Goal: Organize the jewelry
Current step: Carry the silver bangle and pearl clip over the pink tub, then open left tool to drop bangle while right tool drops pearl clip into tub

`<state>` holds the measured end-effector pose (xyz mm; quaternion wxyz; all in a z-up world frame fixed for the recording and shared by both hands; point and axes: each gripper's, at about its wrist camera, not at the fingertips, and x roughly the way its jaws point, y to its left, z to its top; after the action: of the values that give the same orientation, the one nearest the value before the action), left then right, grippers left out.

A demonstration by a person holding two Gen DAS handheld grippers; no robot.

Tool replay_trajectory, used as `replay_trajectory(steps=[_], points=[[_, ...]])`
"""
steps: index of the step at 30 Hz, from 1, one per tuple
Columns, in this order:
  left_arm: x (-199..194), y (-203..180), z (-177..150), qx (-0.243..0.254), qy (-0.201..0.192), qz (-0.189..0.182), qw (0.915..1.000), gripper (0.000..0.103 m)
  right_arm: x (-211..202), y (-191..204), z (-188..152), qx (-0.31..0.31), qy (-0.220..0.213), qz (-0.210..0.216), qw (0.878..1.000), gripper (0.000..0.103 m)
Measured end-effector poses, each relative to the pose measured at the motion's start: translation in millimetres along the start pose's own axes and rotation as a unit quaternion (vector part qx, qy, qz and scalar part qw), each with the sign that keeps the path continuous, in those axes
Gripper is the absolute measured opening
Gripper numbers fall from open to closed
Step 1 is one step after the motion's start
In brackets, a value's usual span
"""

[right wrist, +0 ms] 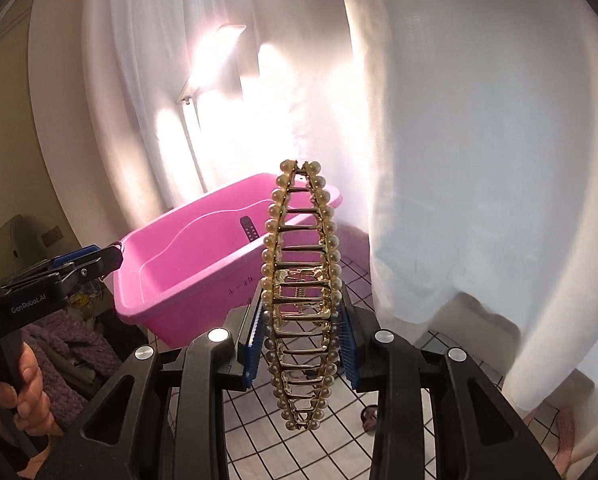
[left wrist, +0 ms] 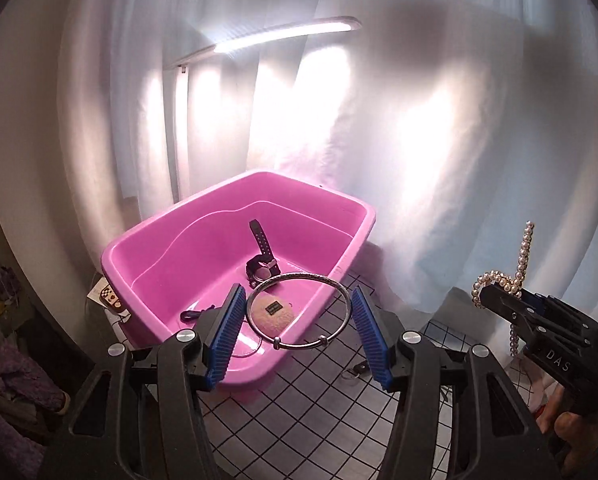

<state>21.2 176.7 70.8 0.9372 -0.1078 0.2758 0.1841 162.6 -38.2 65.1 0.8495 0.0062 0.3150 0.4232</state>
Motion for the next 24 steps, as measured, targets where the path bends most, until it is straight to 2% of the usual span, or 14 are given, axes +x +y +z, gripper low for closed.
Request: replay_trajectory(steps=[6, 11, 16, 24], points=[[38, 54, 38, -0.012, 0.007, 0.014, 0.9998, 0.053, 73, 34, 60, 0.002, 0.010, 0.041, 0.999, 0.032], [81, 91, 49, -0.028, 0.044, 0.022, 0.9984, 0.053, 137, 54, 92, 0.008, 0.046, 0.058, 0.997, 0.032], [113, 112, 46, -0.039, 0.091, 0.020, 0.9948, 0.053, 195, 66, 103, 0.008, 0.106, 0.062, 0.992, 0.032], [150, 121, 42, -0.039, 0.154, 0.013, 0.9872, 0.054, 271, 64, 98, 0.029, 0.223, 0.042, 0.973, 0.032]])
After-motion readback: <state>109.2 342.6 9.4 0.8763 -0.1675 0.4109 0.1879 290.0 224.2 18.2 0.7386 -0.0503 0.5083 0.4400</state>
